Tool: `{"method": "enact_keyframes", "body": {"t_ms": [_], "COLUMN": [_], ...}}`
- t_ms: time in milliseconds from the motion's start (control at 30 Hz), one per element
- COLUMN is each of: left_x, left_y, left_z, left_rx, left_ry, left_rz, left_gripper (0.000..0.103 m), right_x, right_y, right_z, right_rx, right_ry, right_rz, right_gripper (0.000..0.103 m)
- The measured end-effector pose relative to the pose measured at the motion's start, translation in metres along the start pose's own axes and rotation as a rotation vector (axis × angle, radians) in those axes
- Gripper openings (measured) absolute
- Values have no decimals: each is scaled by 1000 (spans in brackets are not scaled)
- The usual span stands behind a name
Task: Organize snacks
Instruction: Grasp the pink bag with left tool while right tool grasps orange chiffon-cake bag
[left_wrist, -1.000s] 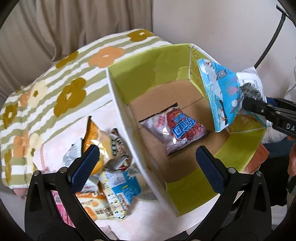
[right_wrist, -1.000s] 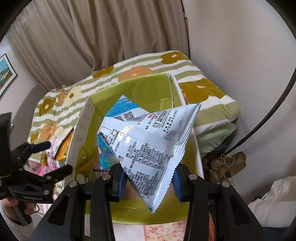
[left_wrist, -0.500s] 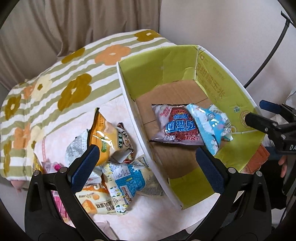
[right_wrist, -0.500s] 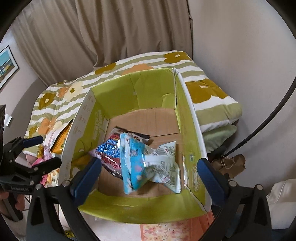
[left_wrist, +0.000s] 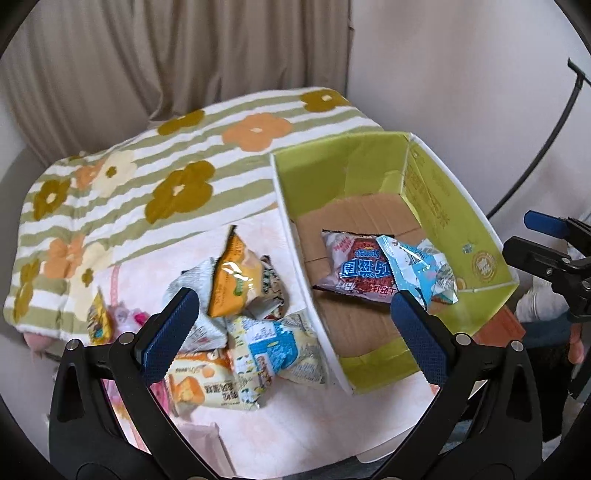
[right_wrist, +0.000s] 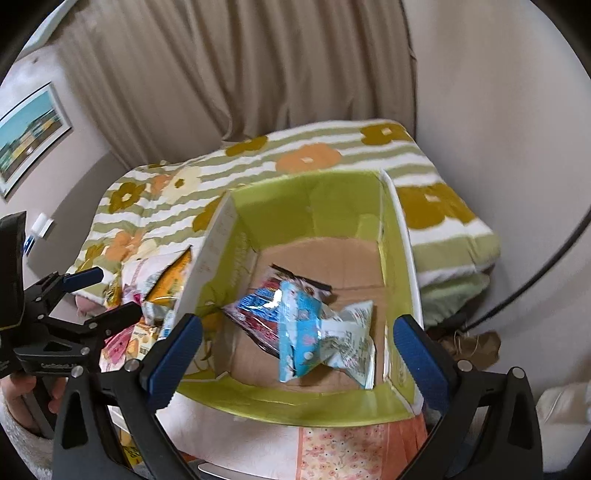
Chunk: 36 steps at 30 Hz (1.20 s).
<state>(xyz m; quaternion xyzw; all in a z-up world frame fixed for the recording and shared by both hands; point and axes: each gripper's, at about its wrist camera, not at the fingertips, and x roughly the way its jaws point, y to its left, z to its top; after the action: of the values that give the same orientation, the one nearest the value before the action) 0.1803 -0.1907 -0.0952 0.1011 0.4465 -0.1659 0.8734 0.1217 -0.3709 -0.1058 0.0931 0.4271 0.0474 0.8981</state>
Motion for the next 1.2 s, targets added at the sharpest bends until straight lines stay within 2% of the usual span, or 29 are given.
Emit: {"method": "enact_keyframes", "body": {"t_ms": [167, 267, 433, 533, 700, 800, 933, 1200], "left_x": [-30, -49, -72, -78, -76, -63, -37, 24], "left_y": [22, 44, 90, 121, 166, 193, 227, 260], "left_z": [-12, -22, -48, -66, -92, -105, -121, -136], "left_rx": [-84, -136, -223, -268, -306, -309, -304, -185], "left_ry": [-36, -49, -48, -28, 8, 41, 105, 228], "left_rz": [51, 111, 207, 250, 268, 246, 173, 42], "left_gripper": [103, 103, 103, 103, 103, 103, 103, 103], "right_x": [-15, -19, -15, -6, 16, 35, 59, 113], "right_y": [26, 46, 82, 104, 136, 160, 183, 225], "right_z": [14, 23, 27, 23, 11, -2, -14, -47], "right_rx": [-92, -119, -174, -200, -243, -263, -245, -230], "right_ry": [-55, -76, -107, -93, -43, -15, 37, 135], "right_rz": [78, 149, 199, 231, 246, 238, 219, 159], "right_gripper": [103, 103, 103, 103, 103, 103, 103, 103]}}
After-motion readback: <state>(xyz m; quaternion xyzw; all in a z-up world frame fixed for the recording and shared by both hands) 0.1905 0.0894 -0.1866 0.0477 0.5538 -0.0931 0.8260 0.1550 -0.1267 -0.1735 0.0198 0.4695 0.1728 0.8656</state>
